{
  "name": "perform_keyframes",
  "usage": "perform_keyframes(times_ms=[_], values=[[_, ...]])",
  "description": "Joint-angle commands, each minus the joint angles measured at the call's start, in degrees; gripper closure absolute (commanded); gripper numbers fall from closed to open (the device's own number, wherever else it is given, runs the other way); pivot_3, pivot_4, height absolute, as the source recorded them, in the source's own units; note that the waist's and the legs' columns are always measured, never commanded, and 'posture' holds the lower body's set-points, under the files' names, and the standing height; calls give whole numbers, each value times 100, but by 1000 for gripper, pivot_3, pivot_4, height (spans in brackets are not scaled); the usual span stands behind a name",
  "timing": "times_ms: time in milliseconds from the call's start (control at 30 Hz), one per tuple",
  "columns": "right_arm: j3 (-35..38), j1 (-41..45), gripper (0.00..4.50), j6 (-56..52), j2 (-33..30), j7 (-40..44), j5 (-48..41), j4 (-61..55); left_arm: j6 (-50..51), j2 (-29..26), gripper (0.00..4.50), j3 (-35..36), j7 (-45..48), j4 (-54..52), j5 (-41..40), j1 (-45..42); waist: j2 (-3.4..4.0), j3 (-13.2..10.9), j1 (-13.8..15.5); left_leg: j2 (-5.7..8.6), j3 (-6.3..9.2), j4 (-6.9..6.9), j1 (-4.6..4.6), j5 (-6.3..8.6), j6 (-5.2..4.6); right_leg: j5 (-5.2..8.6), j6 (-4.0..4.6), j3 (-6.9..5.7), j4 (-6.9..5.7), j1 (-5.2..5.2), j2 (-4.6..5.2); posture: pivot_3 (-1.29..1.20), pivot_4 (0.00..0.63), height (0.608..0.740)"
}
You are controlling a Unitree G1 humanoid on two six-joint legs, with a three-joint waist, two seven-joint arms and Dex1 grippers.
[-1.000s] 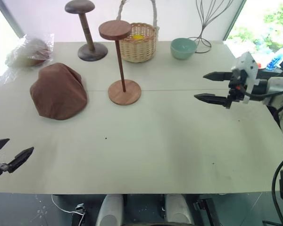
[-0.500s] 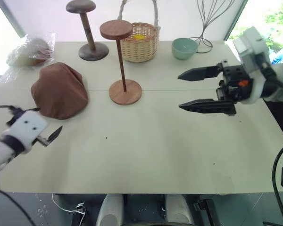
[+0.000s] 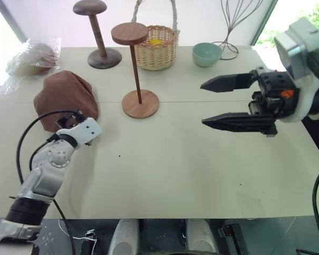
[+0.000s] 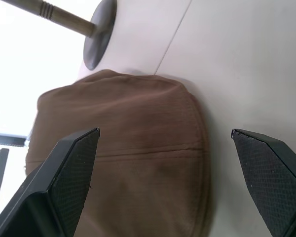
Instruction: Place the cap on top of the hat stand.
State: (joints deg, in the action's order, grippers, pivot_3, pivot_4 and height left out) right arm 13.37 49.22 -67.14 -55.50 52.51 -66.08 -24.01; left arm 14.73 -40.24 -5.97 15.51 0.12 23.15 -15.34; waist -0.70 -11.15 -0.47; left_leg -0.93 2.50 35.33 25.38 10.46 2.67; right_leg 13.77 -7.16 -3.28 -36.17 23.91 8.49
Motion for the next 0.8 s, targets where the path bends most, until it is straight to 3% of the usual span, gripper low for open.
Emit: perform_keyframes(times_ms=[33, 267, 467, 633, 800], values=[[249, 115, 25, 63, -142, -241, -175, -134, 203, 156, 0, -185, -194, 361, 380, -273, -2, 2, 21, 0, 0, 0, -1, 0, 0, 0, 0, 0, -1, -1, 0, 0, 150, 728], [270, -23, 25, 193, -119, -530, -233, -211, 736, 532, 0, -399, -875, 1606, 983, -1166, 1, 5, 99, -1, 1, 28, -9, 0, 0, -8, 5, -1, -3, -18, -1, 0, 150, 728], [274, -100, 25, 360, -136, -678, -178, -200, 866, 223, 0, -345, -1144, 2178, 1208, -1452, -1, 4, 28, -1, 1, 45, -6, 0, 0, -14, -2, 3, -3, -22, -2, 0, 150, 728], [255, -180, 25, 499, -117, -736, -119, -178, 949, -113, 0, -354, -1031, 1821, 1345, -1246, -3, 3, -24, -1, 1, 41, 0, 0, 0, -14, -7, 3, -3, -16, 0, 0, 150, 728], [215, -277, 25, 626, -87, -729, -63, -163, 774, -135, 0, -396, -1105, 2182, 1274, -1408, -5, 2, 37, -1, 2, 41, 2, 0, 0, -13, -7, 1, -3, -16, 1, 0, 150, 728]])
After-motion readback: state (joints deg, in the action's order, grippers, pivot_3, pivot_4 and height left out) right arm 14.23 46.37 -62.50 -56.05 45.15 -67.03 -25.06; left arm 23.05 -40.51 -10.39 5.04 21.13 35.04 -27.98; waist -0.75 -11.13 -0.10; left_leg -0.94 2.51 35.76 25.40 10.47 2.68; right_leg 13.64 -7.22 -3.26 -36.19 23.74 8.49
